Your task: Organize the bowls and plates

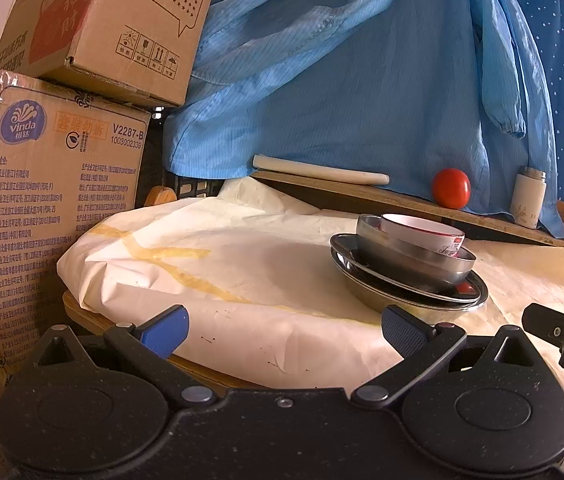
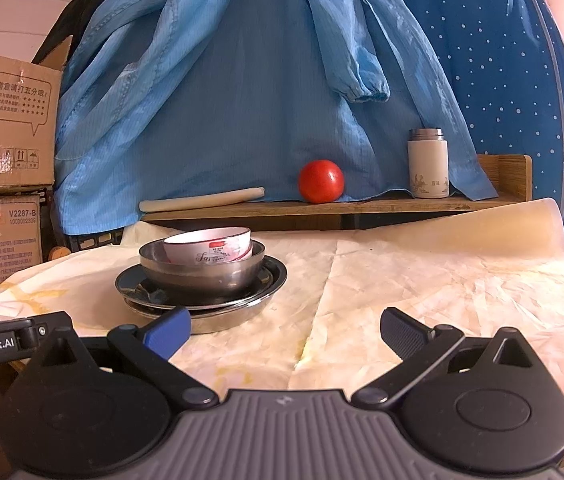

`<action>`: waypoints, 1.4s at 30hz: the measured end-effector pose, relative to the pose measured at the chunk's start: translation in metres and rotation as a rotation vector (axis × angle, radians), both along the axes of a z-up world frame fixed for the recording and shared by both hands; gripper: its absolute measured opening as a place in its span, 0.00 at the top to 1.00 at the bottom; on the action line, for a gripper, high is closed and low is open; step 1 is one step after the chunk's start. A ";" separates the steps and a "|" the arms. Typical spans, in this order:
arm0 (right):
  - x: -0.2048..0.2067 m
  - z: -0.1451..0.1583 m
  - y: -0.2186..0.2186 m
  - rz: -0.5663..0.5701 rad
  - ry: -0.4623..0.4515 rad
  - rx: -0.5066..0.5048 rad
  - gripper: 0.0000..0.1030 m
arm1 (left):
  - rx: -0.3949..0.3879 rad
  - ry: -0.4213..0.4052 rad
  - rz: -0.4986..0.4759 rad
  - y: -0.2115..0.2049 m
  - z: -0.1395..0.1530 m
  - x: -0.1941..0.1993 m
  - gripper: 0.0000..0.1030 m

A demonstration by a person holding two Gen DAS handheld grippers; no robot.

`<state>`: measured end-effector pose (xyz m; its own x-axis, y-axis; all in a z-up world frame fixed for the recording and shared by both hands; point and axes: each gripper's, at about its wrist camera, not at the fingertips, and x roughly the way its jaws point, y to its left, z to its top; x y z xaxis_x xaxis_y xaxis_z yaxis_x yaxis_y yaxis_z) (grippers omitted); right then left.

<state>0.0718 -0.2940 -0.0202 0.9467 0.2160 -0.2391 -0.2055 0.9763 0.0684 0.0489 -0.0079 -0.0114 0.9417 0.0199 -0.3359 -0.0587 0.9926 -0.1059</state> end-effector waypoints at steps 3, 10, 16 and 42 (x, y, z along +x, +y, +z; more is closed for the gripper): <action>0.000 0.000 0.000 0.000 0.000 0.000 0.00 | 0.000 0.000 -0.001 0.000 0.000 0.000 0.01; 0.000 0.000 0.001 0.000 0.002 0.000 0.00 | 0.000 0.001 0.001 0.000 0.000 0.000 0.01; -0.001 0.001 0.001 -0.001 0.001 0.000 0.00 | 0.001 0.001 0.000 0.000 0.000 0.000 0.01; -0.001 0.001 0.001 0.001 0.001 0.000 0.00 | -0.003 0.018 -0.013 -0.001 -0.001 0.001 0.01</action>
<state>0.0710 -0.2932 -0.0192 0.9463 0.2172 -0.2395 -0.2066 0.9760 0.0686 0.0499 -0.0092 -0.0122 0.9358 0.0068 -0.3525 -0.0479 0.9930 -0.1082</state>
